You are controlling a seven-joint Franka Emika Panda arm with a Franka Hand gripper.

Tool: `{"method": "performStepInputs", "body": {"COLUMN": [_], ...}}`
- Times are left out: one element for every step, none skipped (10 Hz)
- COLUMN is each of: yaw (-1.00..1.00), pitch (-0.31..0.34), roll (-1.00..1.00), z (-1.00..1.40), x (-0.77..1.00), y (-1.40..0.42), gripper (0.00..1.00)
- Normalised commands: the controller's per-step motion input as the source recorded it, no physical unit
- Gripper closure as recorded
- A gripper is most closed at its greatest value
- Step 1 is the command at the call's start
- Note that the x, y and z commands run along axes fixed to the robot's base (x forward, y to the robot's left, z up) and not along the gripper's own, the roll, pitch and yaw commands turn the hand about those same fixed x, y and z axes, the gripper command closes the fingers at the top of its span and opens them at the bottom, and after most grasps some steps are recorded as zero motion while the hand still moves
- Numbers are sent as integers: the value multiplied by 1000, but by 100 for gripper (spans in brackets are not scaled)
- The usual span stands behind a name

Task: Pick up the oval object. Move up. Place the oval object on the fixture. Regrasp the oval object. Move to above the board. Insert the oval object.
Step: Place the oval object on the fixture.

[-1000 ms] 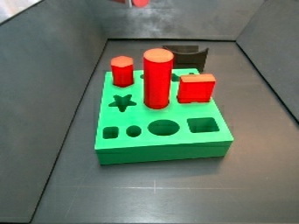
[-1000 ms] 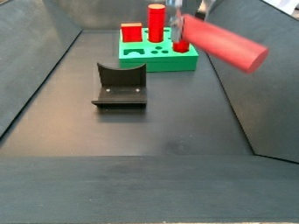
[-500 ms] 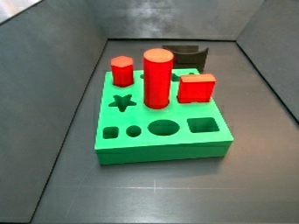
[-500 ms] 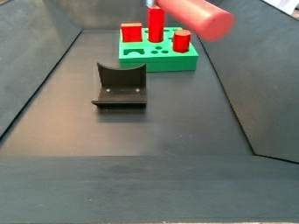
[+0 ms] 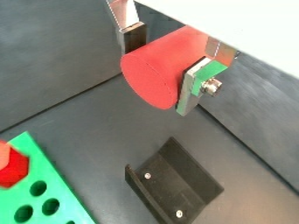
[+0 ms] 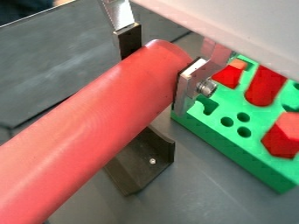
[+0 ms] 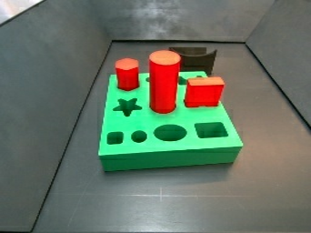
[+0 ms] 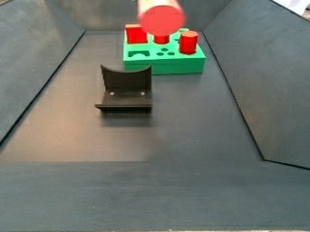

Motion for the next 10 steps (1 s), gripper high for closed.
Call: {"method": "performStepInputs", "body": {"yaw": [-488,-321,-210,22,26,22,14,5,-2,-12], "pitch": [145,138,137,117,117,113,109,107,122,136], "roll": [-85,-84,-84,-1000,-1000,-1000,-1000,-1000,-1000,-1000], "z": [23,31,30,-703,-684,-538,-353,-119,-45,-35], "x": [60,47,48,961,958,945,892,780,652,521], "y": [1,3,3,-615,-565,-316,-165,-52,-14,15], "gripper": [100,100,100,100,100,100,100,100,100,100]}}
